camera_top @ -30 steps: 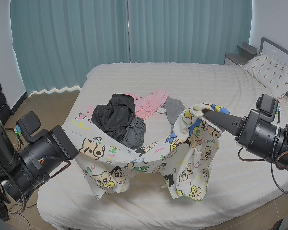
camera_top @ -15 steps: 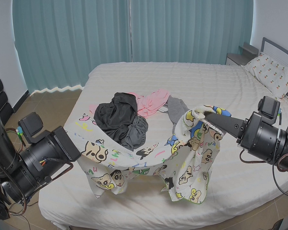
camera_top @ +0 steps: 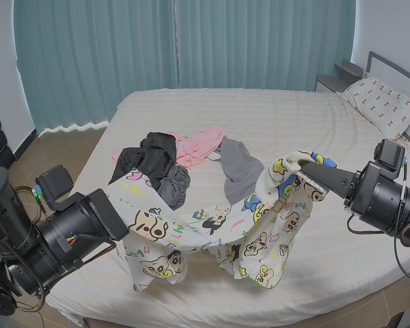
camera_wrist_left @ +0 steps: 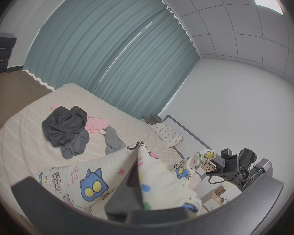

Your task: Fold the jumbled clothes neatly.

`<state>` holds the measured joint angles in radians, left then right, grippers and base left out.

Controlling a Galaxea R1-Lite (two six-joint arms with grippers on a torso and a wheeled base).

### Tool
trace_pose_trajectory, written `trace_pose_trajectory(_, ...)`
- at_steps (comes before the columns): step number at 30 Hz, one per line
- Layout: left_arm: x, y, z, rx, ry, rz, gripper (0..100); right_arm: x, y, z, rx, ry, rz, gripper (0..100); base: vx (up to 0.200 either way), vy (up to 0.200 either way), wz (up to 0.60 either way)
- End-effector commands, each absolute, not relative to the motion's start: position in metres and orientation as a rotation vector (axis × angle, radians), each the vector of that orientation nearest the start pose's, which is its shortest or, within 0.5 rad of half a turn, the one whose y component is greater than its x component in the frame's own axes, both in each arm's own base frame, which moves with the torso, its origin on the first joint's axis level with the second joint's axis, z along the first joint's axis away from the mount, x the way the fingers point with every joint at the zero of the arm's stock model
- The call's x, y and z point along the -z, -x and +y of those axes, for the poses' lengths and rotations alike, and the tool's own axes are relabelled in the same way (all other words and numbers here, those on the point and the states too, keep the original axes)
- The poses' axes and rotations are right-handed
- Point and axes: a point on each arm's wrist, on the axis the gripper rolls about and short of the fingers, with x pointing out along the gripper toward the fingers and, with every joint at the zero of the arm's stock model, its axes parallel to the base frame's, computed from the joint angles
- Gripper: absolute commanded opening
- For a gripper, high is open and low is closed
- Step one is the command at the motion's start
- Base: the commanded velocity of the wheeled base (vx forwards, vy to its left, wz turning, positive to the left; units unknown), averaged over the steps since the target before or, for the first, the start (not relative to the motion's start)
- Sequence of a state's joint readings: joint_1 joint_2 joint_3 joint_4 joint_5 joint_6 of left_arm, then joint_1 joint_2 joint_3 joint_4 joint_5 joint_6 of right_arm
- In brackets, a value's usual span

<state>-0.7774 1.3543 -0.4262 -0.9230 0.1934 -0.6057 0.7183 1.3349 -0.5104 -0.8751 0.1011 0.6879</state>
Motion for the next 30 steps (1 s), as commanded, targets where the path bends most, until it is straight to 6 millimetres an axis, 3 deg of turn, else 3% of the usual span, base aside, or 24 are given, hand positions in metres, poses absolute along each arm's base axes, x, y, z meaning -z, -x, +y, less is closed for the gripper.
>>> trace_pose_trajectory(1,-0.201,-0.15,-0.147,0.583,0.59,0.181,0,-0.228,-0.148,0.129,-0.804,-0.676,0.191,0,0.0,-0.2,0.0)
trace_pose_trajectory(30,-0.203,-0.145,-0.171,0.68,0.609,0.161,0,-0.237,-0.136,0.111,-0.786,-0.688,0.133,0,0.0,-0.2,0.0)
